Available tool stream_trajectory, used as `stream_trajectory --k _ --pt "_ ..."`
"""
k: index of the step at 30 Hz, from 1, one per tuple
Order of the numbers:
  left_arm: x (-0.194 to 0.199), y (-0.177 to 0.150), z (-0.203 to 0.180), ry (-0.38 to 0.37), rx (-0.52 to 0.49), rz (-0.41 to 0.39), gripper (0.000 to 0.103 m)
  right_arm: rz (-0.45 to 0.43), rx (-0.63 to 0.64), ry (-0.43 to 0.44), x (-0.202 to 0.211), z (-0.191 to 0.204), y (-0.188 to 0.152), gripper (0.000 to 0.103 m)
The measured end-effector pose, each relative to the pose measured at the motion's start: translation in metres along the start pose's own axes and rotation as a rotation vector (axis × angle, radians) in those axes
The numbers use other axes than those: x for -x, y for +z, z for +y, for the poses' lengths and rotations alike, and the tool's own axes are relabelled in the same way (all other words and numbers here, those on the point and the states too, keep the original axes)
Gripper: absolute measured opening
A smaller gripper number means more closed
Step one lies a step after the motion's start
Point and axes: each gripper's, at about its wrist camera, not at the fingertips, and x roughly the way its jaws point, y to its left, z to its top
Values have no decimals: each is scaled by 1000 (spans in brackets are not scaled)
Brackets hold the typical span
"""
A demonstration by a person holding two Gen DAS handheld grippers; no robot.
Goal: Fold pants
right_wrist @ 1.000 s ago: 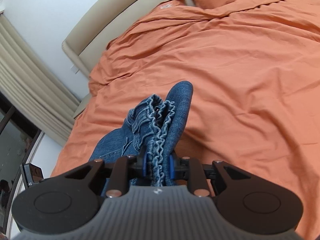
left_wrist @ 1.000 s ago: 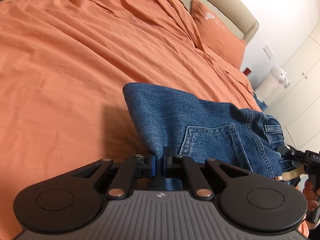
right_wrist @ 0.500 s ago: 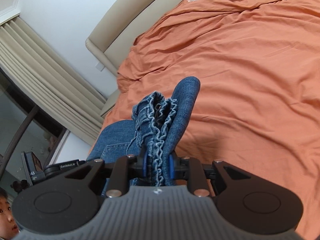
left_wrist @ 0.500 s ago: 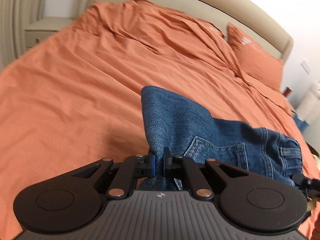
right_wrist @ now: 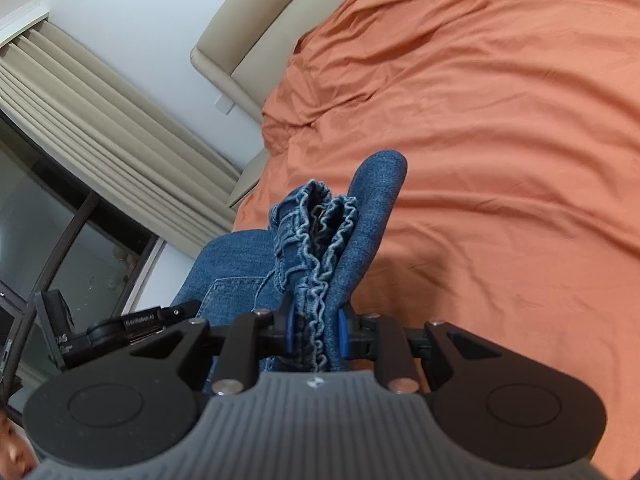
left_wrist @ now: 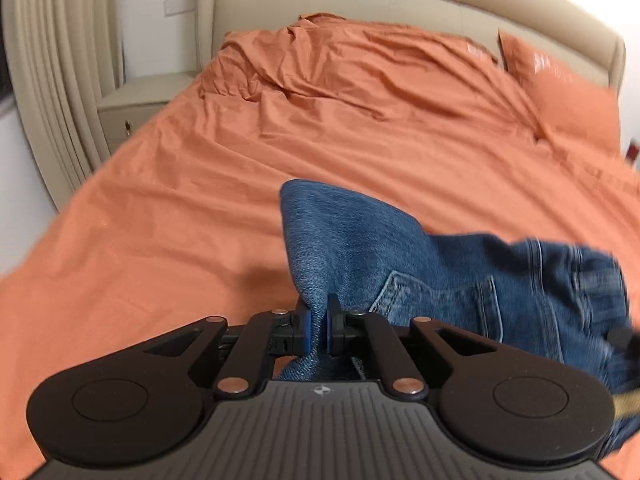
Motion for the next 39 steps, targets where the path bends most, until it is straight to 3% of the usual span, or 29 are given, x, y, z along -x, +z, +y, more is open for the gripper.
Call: stream_trajectory --k 8,19,24,29,33,37,39 --pt "-31 -1 44 15 -17 35 6 75 -26 26 -75 0 -11 16" --pt "-98 -37 94 -77 6 92 8 151 -20 -102 -118 -32 -23 16" --pt "-112 -48 106 -104 8 104 17 161 -6 -148 -126 -43 -30 17" --pt "-99 -48 114 -49 -55 124 28 165 25 -222 -124 -34 -29 26" --pt "-82 -50 117 -7 -79 139 32 172 126 -306 -123 -11 -26 32" --pt "-68 -52 112 123 -133 147 31 143 277 -475 -105 16 -27 34" --pt "-56 -55 112 121 -133 134 28 114 327 -522 -91 27 -28 33"
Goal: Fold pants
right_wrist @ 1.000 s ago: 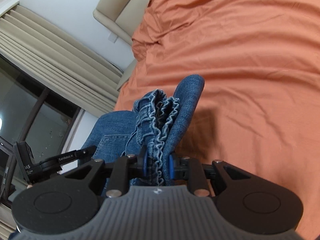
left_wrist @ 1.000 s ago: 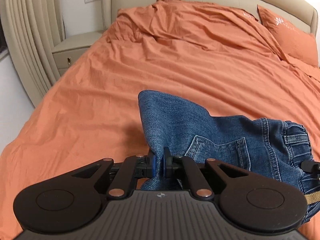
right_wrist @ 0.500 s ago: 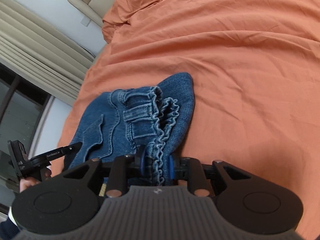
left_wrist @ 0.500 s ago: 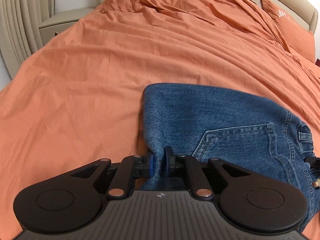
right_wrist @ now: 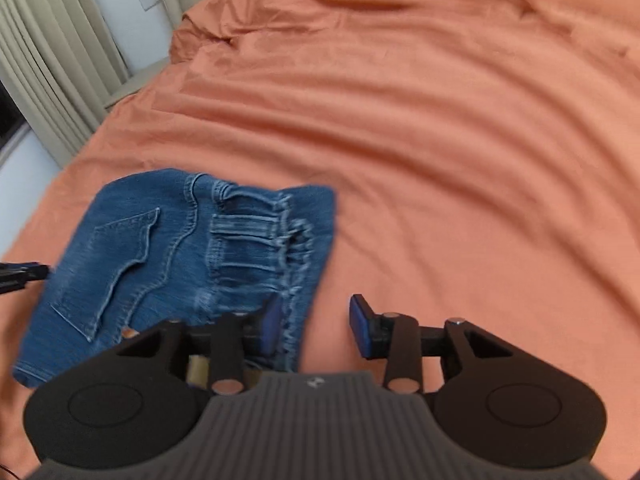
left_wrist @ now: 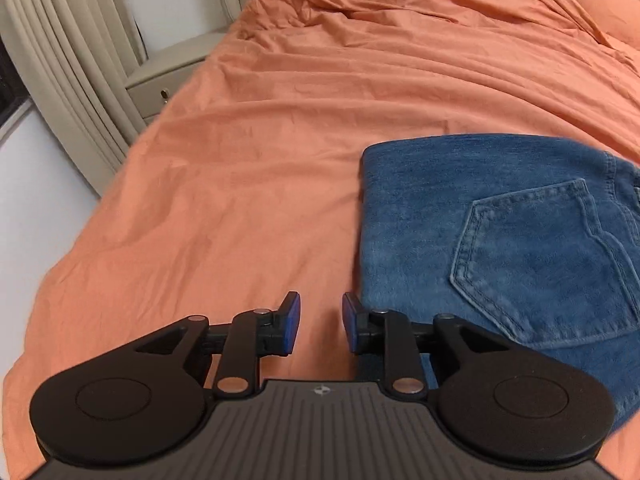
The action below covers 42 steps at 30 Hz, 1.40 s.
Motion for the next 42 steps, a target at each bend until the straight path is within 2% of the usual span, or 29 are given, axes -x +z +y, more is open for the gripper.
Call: stream_trajectory --k 6,10,15,19,22,27,34,42 --pt "47 -18 -16 -124 16 -113 28 -132 108 106 49 28 -15 33" --pt "50 -33 -34 -146 19 -143 28 -174 215 94 51 62 -32 32" --pt "35 -55 -41 -145 13 -121 28 -152 251 33 30 74 -52 31" --pt "17 -67 -39 -167 32 -87 29 -100 240 30 5 62 -66 31" --pt "5 -71 -40 -175 42 -65 29 -96 257 16 -11 60 -75 31" --pt "4 -71 -36 -187 44 -63 29 -82 252 3 -21 61 -72 31" --pt "28 -64 -45 -137 -2 -55 29 -54 241 4 -5 66 -59 33" --pt "104 -55 -54 -78 -41 -134 29 -141 231 47 68 78 -55 52"
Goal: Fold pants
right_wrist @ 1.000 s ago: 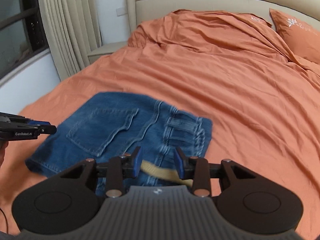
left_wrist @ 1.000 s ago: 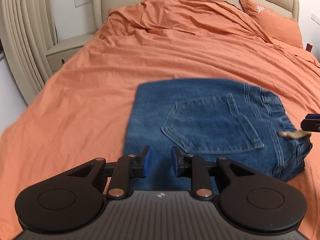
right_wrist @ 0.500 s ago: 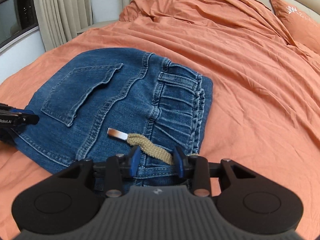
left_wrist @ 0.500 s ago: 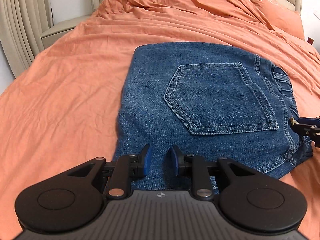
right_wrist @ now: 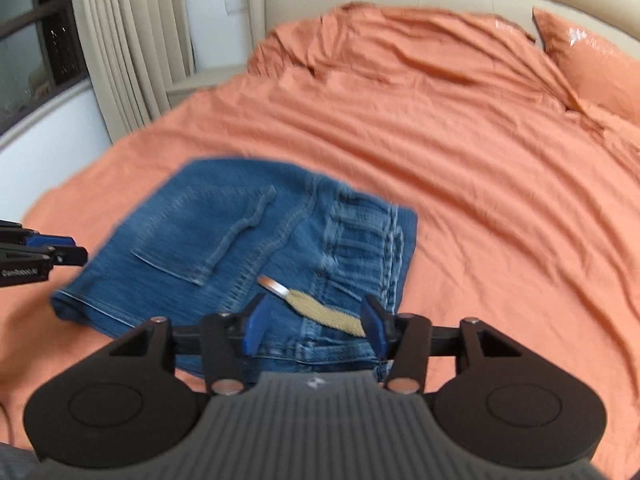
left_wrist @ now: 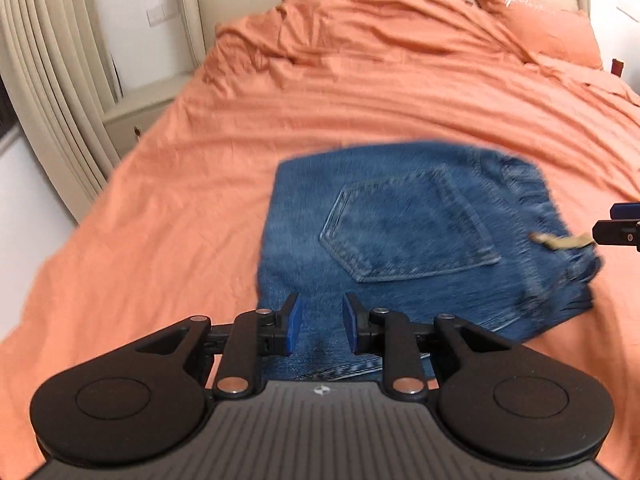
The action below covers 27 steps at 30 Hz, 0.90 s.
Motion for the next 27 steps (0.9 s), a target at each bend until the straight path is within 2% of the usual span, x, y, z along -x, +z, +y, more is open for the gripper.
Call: stream_trajectory --k 5,7,9,11,13,15,18,22,27 --pt "67 18 -18 37 -33 -102 31 -111 -4 6 63 11 15 63" --pt "95 23 -27 43 -45 -149 37 -158 -14 -1 90 15 19 66" --pt "122 27 -36 60 -56 -197 47 -211 -18 -14 119 20 22 75" --pt "147 30 -45 79 -57 -243 56 -270 -19 -34 149 26 22 79" --pt "172 29 -53 86 -54 -280 60 -320 -18 -42 177 31 20 81" --pt "193 27 -57 79 -35 -320 78 -360 -20 -55 204 36 16 81" --pt "224 18 -63 90 2 -387 92 -413 -28 -71 238 43 7 81" --pt "251 1 -70 123 48 -442 97 -465 -29 -98 273 54 -15 82" --pt "258 -29 -69 143 124 -452 102 -532 -70 -134 303 64 -52 82"
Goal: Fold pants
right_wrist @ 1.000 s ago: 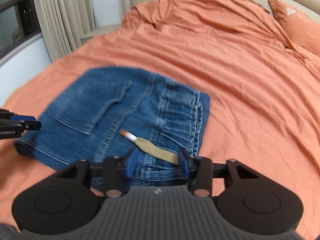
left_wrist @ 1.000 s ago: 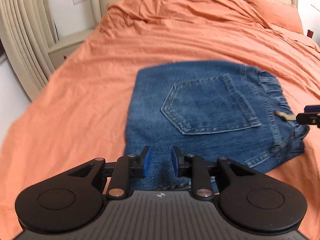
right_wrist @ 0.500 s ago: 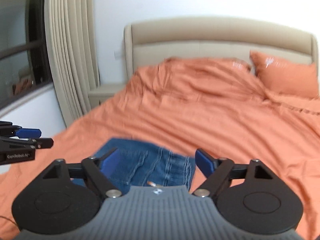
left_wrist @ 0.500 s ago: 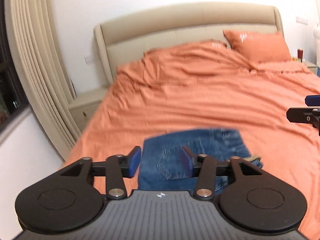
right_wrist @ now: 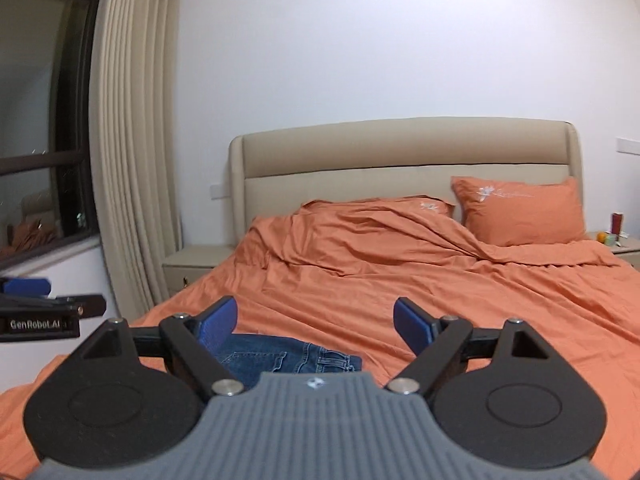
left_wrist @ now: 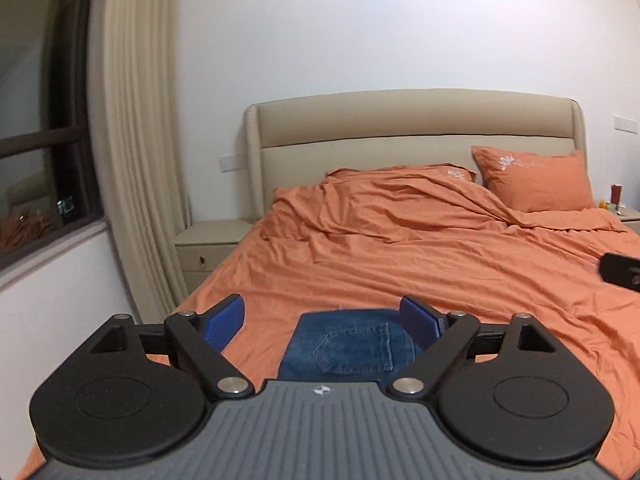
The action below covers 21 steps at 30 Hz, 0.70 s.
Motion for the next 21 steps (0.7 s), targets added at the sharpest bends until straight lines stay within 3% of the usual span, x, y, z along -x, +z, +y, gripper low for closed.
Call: stream_trajectory --k 5,9,17,21 --pt "-8 -22 9 -2 54 48 102 -18 -24 7 25 6 -28 82" --pt "-15 -31 4 -19 59 90 103 9 -6 3 19 14 -50 82" --pt "-42 -55 -6 -77 74 179 103 189 -78 40 -37 6 -81 82" --pt "-72 -75 -9 -44 72 258 103 239 -54 21 -75 8 -94 82"
